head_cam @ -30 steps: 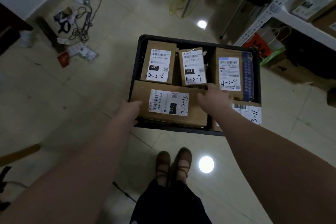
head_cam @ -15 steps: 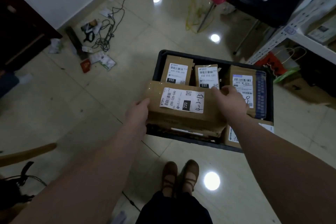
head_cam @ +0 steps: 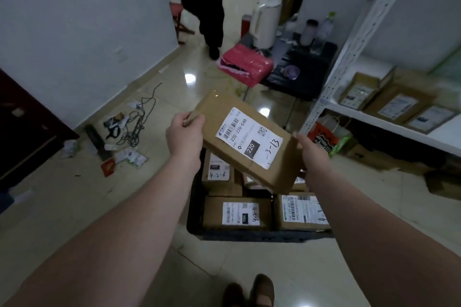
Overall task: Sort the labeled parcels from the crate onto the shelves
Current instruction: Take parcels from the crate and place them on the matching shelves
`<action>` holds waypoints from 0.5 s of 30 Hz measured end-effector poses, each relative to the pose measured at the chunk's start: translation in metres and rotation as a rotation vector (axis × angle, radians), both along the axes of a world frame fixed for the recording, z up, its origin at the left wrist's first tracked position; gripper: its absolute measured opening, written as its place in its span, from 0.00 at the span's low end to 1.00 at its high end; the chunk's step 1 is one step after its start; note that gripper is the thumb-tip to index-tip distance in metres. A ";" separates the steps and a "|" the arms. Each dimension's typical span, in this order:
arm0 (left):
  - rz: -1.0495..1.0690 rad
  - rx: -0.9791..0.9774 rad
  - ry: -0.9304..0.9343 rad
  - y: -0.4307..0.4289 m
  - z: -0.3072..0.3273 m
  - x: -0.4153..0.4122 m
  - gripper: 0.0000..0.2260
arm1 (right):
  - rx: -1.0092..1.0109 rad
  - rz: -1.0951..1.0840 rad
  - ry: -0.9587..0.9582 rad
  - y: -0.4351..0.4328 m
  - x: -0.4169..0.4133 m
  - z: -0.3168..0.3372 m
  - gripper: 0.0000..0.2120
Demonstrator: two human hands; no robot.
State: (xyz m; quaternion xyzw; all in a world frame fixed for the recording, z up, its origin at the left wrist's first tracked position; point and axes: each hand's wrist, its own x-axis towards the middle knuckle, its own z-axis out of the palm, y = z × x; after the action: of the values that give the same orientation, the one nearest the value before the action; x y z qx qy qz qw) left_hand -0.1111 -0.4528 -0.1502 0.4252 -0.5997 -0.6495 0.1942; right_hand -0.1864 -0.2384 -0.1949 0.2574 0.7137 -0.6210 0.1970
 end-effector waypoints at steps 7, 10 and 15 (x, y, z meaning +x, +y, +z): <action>-0.286 0.035 0.156 0.064 0.071 -0.045 0.03 | -0.094 -0.128 -0.014 0.079 0.018 0.056 0.22; -0.444 0.086 0.205 0.102 0.091 -0.061 0.04 | -0.122 -0.158 -0.011 0.120 0.032 0.077 0.21; -0.663 0.114 0.248 0.176 0.120 -0.081 0.06 | -0.113 -0.200 0.016 0.196 0.053 0.104 0.26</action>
State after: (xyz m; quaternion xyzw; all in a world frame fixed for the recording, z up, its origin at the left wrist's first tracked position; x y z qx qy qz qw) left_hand -0.1924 -0.2767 -0.0297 0.1358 -0.6396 -0.7563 0.0202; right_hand -0.1334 -0.0428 -0.0906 0.3108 0.6500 -0.6787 0.1424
